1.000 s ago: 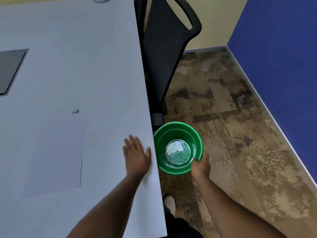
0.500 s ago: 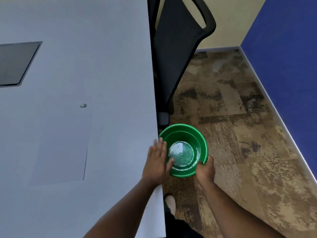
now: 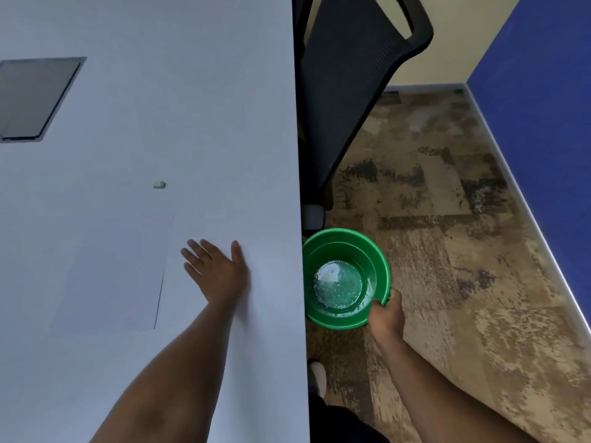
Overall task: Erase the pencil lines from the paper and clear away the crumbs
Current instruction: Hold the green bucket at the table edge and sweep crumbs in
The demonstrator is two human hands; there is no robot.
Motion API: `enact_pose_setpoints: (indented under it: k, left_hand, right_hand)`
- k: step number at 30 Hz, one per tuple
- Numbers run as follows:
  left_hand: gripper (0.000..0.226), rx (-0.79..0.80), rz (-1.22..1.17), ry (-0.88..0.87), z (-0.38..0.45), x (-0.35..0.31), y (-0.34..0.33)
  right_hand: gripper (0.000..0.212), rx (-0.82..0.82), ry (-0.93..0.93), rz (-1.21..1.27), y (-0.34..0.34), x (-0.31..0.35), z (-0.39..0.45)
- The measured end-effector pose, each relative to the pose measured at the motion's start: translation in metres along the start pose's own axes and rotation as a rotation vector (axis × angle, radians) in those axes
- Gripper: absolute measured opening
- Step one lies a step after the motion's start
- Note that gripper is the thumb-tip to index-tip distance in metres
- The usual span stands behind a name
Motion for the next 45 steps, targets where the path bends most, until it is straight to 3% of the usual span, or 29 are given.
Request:
enact_pose_setpoints:
  k: [2,7,10,12,20,25,29,33,39,45]
  left_hand:
    - [0.087,0.016,0.018,-0.048,-0.002,-0.007,-0.004]
    - [0.095,0.162,0.192,-0.463,-0.052,-0.053,-0.033]
    - [0.090,0.250,0.160,-0.748,-0.100,-0.085,-0.040]
    - [0.088,0.275,0.140,-0.840,-0.116,-0.094,-0.039]
    - [0.095,0.135,0.085,-0.442,-0.059,-0.032,-0.006]
    - [0.087,0.026,0.074,-0.257,-0.013,0.016,0.004]
    - [0.085,0.059,0.086,-0.130,0.013,0.028,0.008]
    - [0.088,0.085,0.125,-0.322,-0.003,0.006,-0.003]
    - [0.093,0.260,0.185,-0.616,-0.075,-0.032,-0.022]
    - [0.072,0.398,0.102,-0.969,-0.137,-0.055,-0.036]
  right_hand:
    - [0.031,0.004,0.001,0.006,0.001,0.001,0.001]
    - [0.031,0.003,0.000,0.018,0.005,0.003,0.000]
    - [0.033,0.009,0.004,0.026,0.008,0.005,-0.004]
    - [0.033,0.009,0.008,0.030,0.010,0.006,-0.006]
    - [0.029,-0.019,0.003,0.030,0.014,-0.002,-0.016]
    - [0.026,-0.006,0.006,0.003,0.008,-0.015,-0.015]
    - [0.024,-0.016,0.019,-0.012,0.009,-0.019,-0.014]
    - [0.030,-0.010,0.017,-0.037,0.007,-0.016,-0.011]
    - [0.025,-0.007,0.030,-0.030,0.003,-0.013,-0.016]
    - [0.030,-0.046,0.024,-0.018,0.006,-0.014,-0.026]
Point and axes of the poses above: each hand's wrist, its own z-axis towards the middle knuckle, its own y-axis out of the back of the hand, x = y × z, the point moved 3 cm from there along z, towards the middle knuckle, and after that the axes turned 1 degree about z, right-handed, at the moved point
